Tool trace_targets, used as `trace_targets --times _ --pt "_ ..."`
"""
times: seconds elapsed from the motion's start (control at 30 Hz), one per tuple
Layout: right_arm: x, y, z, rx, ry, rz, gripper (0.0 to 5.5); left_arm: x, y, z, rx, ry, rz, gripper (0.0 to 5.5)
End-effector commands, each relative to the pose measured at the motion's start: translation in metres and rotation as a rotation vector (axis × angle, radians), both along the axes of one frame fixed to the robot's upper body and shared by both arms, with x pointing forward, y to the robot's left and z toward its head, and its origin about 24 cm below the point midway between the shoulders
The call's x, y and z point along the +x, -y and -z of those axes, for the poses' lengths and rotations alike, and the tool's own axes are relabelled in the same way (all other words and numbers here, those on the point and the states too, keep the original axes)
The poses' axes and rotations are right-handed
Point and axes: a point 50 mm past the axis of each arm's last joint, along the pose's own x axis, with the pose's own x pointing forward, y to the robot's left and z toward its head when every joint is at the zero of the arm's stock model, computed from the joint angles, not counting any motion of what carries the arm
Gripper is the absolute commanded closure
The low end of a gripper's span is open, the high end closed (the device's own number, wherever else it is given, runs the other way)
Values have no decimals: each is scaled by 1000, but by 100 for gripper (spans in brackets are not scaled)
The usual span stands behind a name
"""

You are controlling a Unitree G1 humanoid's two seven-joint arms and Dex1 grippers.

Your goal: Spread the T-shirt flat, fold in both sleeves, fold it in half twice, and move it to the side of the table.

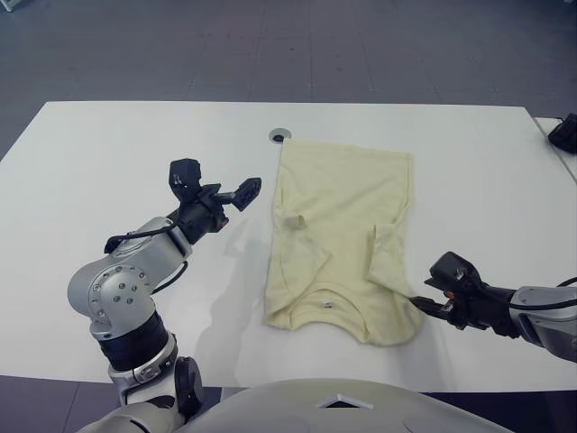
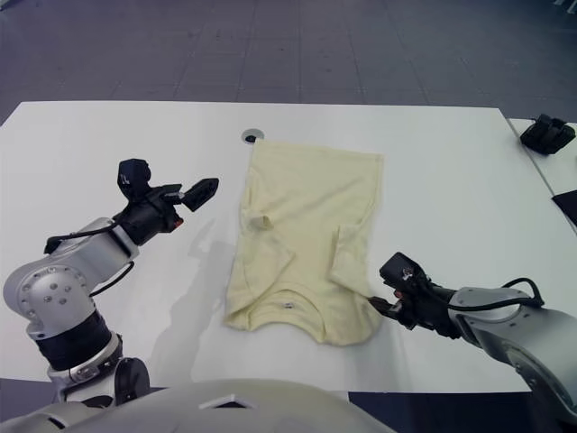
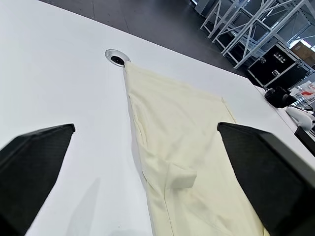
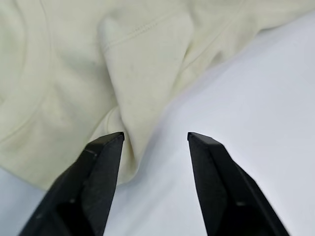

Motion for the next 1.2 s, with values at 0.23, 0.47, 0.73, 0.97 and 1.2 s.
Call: trace_targets --times 0.23,0.47,0.73,0.97,1.2 --pt "-9 2 5 -6 -29 -1 485 1 0 -2 14 6 4 10" --pt "-13 6 8 -2 -31 14 548 2 1 -2 15 4 13 10" --pt "-12 2 10 22 -23 5 548 3 1 -2 17 0 16 10" --pt "-8 -7 3 46 10 -35 548 3 2 -1 12 -1 14 10" --pt "-14 -21 -4 124 -18 -91 548 2 3 0 10 1 11 10"
